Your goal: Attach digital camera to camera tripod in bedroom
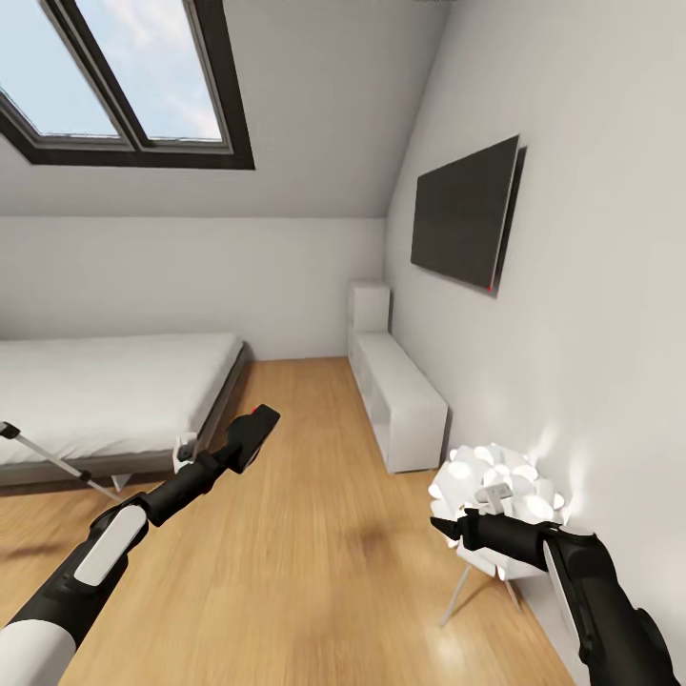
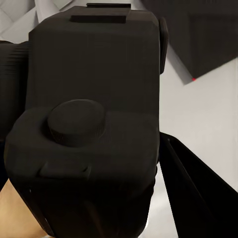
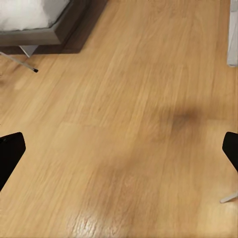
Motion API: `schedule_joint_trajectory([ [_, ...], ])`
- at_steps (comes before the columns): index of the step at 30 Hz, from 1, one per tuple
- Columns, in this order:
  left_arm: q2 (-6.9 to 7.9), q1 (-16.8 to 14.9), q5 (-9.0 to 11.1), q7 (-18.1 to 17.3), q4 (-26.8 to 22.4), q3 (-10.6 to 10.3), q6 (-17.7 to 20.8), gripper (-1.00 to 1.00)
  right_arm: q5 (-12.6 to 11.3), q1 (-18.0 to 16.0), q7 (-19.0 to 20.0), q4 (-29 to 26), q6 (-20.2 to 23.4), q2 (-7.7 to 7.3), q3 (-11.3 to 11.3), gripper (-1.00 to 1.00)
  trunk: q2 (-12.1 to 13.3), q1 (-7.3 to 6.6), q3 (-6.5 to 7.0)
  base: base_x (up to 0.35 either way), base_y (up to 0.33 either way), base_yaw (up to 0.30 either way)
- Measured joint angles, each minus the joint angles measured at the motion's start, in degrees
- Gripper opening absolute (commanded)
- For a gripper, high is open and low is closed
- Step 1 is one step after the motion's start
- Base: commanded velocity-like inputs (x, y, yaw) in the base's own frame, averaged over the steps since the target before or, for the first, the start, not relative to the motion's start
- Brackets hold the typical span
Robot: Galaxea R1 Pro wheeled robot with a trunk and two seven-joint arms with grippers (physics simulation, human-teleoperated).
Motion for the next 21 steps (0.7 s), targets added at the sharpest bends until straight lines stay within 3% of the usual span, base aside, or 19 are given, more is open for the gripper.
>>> schedule_joint_trajectory([
  [21, 0.0, 0.0, 0.0, 0.0, 0.0, 0.0, 0.0, -1.0, 0.1, 0.0, -0.1, 0.1, 0.1, -0.09, 0.0, 1.0, 8.4, -4.61, 3.77, 0.0, 0.0, 0.0],
])
